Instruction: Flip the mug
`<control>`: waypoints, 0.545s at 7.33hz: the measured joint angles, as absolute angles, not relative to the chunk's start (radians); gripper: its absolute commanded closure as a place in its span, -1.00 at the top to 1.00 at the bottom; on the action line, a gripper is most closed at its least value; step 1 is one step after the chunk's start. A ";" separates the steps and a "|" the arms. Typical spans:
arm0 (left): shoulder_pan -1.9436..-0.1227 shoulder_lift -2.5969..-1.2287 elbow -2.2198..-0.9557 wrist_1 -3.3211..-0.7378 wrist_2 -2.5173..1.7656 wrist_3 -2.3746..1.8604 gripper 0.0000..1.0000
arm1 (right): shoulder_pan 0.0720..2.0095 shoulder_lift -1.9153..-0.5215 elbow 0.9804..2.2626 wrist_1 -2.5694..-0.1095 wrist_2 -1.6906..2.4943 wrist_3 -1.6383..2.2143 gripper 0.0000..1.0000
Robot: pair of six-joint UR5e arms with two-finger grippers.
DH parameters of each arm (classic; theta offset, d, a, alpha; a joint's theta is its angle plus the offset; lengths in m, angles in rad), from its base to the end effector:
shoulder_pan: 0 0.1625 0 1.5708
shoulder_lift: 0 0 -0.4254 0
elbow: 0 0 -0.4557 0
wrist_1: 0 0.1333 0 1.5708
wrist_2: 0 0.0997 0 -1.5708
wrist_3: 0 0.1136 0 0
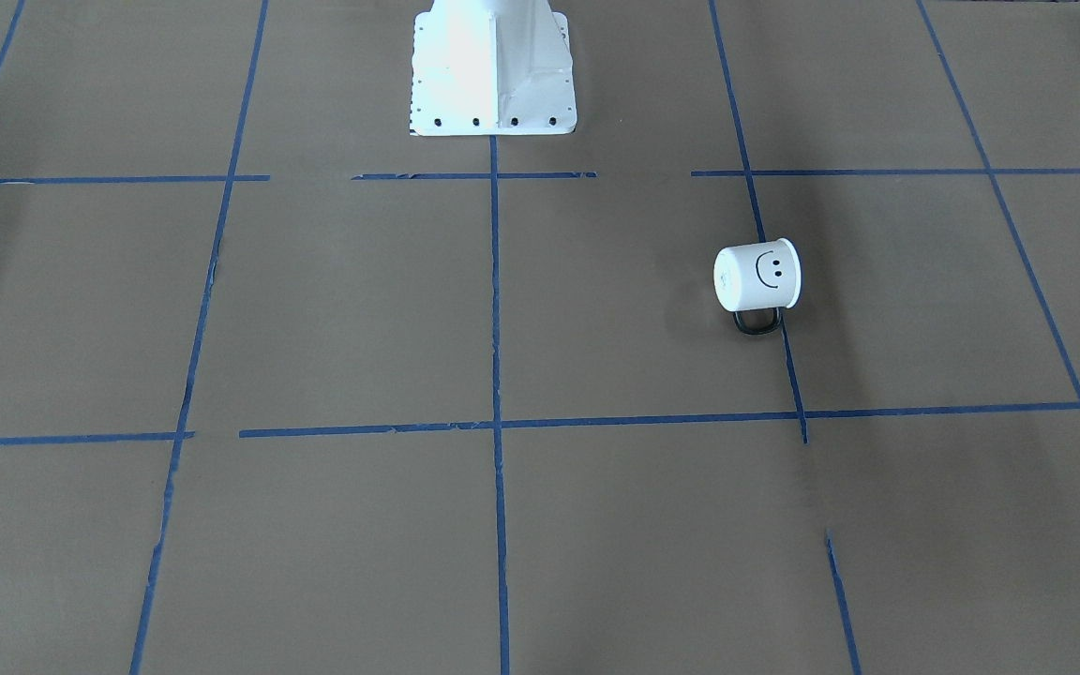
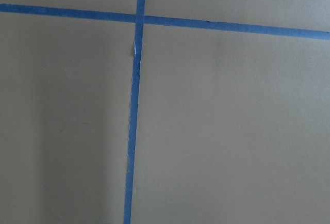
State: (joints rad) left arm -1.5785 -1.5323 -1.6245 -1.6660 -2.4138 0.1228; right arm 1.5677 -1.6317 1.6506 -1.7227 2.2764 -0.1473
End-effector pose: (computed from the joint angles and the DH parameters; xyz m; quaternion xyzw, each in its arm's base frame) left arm -0.0527 -0.5463 0.6448 0.0769 0.4044 0.0749 0.9083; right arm 0.0580 -0.5173 0.6774 -0.0374 -0.3484 -0.0475 0.9354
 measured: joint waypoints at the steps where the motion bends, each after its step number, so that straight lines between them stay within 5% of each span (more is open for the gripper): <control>1: -1.579 -1.534 -1.625 -1.666 -2.413 0.123 1.00 | 1.568 -1.632 1.651 -1.723 2.276 -0.147 1.00; 4: -1.579 -1.532 -1.641 -1.667 -2.413 0.123 1.00 | 1.568 -1.631 1.651 -1.723 2.276 -0.147 1.00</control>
